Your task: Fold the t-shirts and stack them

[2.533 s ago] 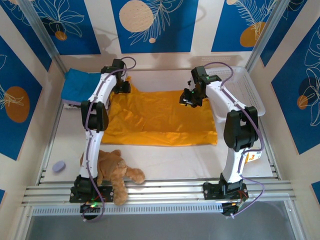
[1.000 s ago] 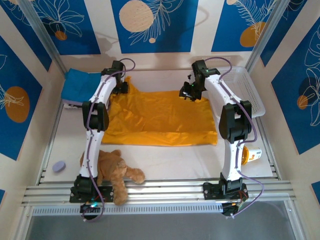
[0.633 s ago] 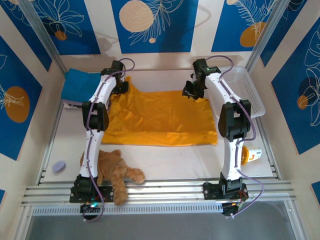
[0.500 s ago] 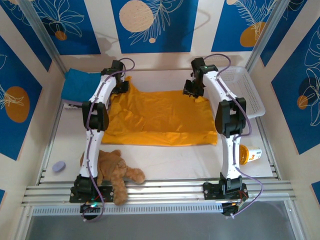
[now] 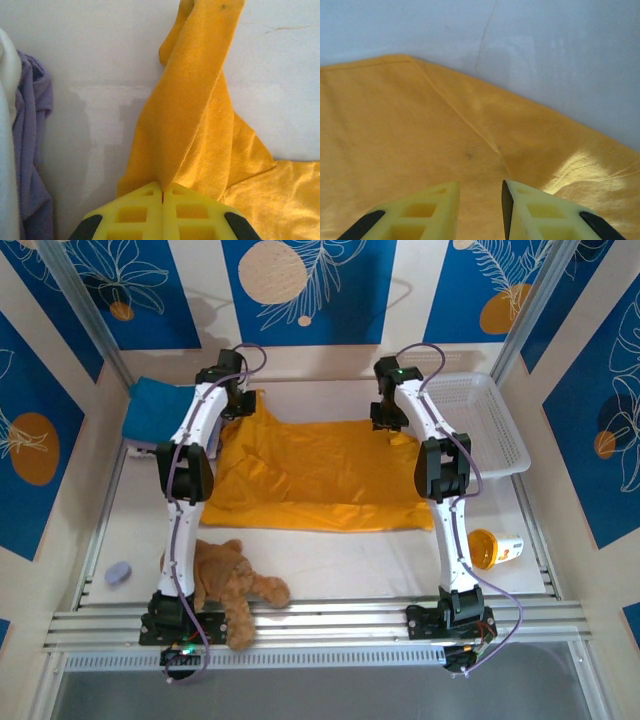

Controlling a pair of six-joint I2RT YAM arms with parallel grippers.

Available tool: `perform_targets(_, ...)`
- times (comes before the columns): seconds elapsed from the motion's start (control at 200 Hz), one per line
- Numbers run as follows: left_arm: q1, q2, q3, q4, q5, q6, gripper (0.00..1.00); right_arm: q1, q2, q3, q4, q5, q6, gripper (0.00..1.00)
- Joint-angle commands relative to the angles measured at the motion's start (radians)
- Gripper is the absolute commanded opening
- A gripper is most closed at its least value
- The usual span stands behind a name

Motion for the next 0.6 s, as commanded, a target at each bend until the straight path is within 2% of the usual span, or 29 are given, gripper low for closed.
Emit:
perform_targets(0.0, -0.001, -0.048, -0.015, -0.002, 0.023, -0.01, 0.0, 0.02, 0.012, 0.006, -0.045, 0.076, -0.049, 0.31)
perform_targets(0.595, -0.001, -0.059, -0.031, -0.002, 0.026, -0.01, 0.0, 0.043, 0.0, -0.074, -0.042, 0.233, -0.076, 0.32)
